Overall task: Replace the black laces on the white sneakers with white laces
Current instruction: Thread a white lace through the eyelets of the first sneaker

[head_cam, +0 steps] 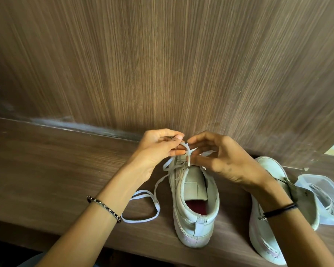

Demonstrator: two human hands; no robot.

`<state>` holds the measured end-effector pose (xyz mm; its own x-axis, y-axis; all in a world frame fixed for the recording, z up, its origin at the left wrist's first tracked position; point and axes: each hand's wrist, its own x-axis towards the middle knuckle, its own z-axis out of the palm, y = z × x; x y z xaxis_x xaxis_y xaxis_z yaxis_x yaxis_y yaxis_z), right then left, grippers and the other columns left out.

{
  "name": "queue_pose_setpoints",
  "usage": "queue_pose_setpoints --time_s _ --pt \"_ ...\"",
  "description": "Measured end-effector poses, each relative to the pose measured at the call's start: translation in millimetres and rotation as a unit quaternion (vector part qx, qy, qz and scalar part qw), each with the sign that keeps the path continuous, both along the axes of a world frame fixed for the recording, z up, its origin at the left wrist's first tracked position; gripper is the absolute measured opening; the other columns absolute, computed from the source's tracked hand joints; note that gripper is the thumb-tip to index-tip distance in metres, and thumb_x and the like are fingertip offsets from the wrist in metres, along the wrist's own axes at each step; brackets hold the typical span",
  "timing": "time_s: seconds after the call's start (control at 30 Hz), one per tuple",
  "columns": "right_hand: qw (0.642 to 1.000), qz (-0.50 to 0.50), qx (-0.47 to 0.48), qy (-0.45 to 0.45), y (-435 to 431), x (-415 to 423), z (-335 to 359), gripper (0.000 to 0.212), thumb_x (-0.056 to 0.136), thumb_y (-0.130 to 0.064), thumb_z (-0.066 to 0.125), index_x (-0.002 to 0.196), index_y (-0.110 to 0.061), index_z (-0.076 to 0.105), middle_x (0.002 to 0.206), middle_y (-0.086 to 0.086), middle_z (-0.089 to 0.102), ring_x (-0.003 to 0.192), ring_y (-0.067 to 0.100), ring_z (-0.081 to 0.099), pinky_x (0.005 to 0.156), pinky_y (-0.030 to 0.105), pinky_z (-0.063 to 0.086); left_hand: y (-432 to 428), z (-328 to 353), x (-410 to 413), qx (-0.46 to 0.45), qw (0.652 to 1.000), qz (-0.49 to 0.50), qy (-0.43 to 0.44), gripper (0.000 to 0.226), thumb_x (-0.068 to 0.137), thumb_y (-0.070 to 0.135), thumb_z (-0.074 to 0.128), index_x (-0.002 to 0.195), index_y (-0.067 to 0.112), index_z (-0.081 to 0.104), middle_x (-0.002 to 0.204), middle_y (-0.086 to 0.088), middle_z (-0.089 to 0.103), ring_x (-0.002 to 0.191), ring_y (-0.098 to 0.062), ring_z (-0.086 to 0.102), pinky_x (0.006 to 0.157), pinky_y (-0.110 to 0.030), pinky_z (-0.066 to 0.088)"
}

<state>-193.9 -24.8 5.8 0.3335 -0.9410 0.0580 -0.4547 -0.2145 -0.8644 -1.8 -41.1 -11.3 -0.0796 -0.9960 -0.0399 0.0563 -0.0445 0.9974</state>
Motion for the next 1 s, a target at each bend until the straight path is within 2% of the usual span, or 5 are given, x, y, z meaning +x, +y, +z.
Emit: queue_pose_setpoints --time_s 0.4,0.47,0.57,0.73,1.0 --pt "0.982 -0.024 0.078 -0.169 0.8 3.2 0.7 0.030 0.084 -0.001 0.079 0.113 0.001 0.070 0.098 0.022 0.076 0.086 0.027 0.075 0.077 0.024 0.060 -2.1 -2.9 1.9 -0.017 0.999 0.039 -0.001 0.015 0.096 0.002 0.065 0.109 -0.002 0.072 0.089 -0.015 0.073 0.077 -0.014 0.076 0.068 -0.021 0.060" --pt "0.984 -0.061 0.050 -0.158 -0.5 1.4 -3.0 0.023 0.083 -0.004 0.081 0.104 0.000 0.072 0.089 0.017 0.078 0.081 0.024 0.076 0.074 0.022 0.060 -2.7 -7.1 2.2 -0.072 0.986 0.062 -0.136 0.017 0.099 0.014 0.064 0.114 0.013 0.073 0.097 -0.008 0.070 0.076 -0.012 0.072 0.069 -0.025 0.059" --pt "0.986 -0.096 0.016 -0.132 -0.9 -2.6 -4.3 0.018 0.080 -0.010 0.084 0.093 -0.003 0.074 0.079 0.012 0.078 0.075 0.019 0.077 0.067 0.017 0.056 -1.7 -6.2 2.0 -0.242 0.884 0.099 -0.388 0.023 0.100 0.034 0.062 0.120 0.039 0.072 0.110 0.011 0.053 0.077 -0.003 0.055 0.068 -0.016 0.044" --pt "0.990 -0.098 -0.019 -0.098 -1.7 -5.0 -5.2 0.017 0.076 -0.017 0.085 0.087 -0.008 0.076 0.077 0.008 0.078 0.075 0.019 0.077 0.069 0.020 0.057 5.9 -4.8 -16.0 -0.230 0.932 -0.060 -0.274 0.022 0.103 0.029 0.059 0.117 0.023 0.075 0.082 0.021 0.065 0.064 0.000 0.063 0.062 -0.011 0.044" --pt "0.992 -0.109 0.045 0.050 3.2 -14.4 -6.2 0.023 0.084 -0.046 0.081 0.090 -0.025 0.077 0.086 -0.006 0.078 0.086 0.012 0.075 0.087 0.035 0.060 -3.3 -15.9 -8.9 -0.170 0.951 -0.048 -0.255 0.015 0.096 0.011 0.069 0.105 0.013 0.080 0.089 0.000 0.069 0.073 -0.006 0.074 0.070 -0.026 0.062"
